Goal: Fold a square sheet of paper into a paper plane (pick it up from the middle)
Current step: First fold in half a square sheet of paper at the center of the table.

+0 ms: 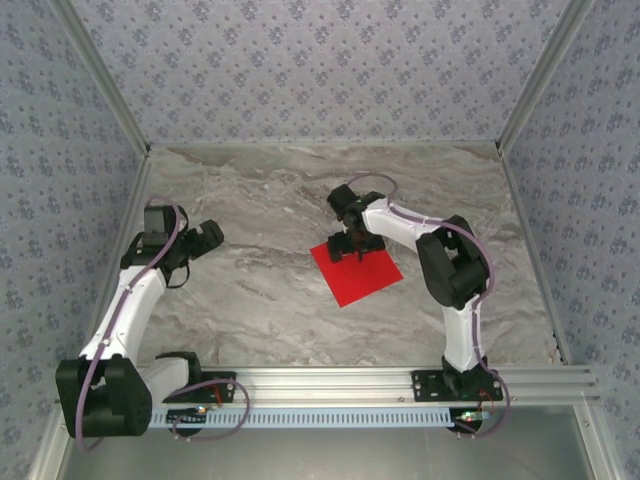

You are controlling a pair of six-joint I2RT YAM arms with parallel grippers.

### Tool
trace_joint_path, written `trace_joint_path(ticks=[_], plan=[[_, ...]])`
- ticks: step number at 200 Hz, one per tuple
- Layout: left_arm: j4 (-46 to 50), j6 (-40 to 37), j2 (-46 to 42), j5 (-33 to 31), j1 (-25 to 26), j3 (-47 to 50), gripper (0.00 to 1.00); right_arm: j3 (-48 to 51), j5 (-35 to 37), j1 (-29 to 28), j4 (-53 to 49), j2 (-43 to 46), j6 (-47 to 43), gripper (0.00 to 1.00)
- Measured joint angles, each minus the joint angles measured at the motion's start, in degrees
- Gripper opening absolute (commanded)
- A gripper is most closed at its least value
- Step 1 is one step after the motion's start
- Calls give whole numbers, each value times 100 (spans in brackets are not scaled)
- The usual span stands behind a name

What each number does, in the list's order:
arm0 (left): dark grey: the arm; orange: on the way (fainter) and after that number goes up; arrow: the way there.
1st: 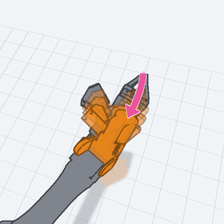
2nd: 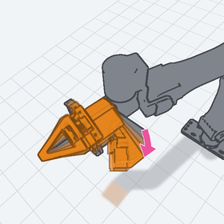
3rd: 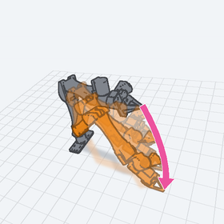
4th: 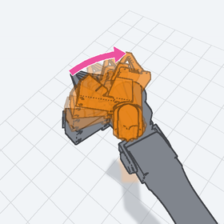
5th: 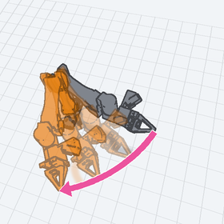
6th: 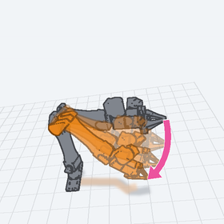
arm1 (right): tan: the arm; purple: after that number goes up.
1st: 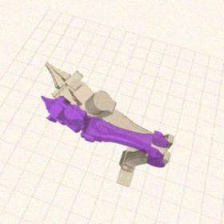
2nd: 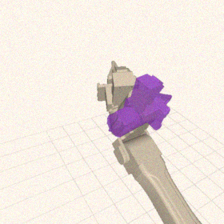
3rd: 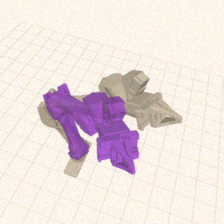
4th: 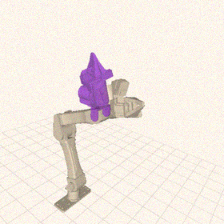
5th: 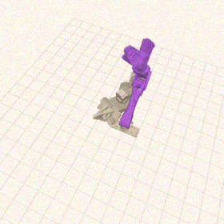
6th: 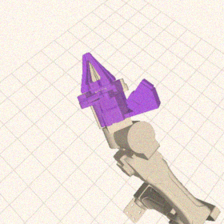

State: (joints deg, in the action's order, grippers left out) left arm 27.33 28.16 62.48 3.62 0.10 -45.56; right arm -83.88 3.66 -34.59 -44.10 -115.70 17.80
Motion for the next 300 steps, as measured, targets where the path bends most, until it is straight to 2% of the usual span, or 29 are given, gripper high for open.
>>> trace_joint_path(ticks=[39,126,155,163,208,245,274,300], plan=[[0,0,0,0,0,0,99,-76,-52,13,9,-229,26,90],[-7,9,63,136,4,0,99,74,-164,256,101,-133,367,45],[-33,72,271,463,131,0,99,575,-813,304,450,256,592,24],[-50,103,345,605,186,0,99,706,-1075,302,573,374,682,22],[-802,527,483,1414,525,424,99,1237,-2918,348,1792,883,1508,20],[-1622,1220,938,1869,1145,813,97,1794,-4271,551,3165,1110,2323,21],[-2295,1722,1375,1945,1897,859,96,2295,-5029,813,4063,1180,2809,22],[-2896,2133,1685,1934,2490,859,95,2459,-5239,1051,4094,1185,2728,23]])
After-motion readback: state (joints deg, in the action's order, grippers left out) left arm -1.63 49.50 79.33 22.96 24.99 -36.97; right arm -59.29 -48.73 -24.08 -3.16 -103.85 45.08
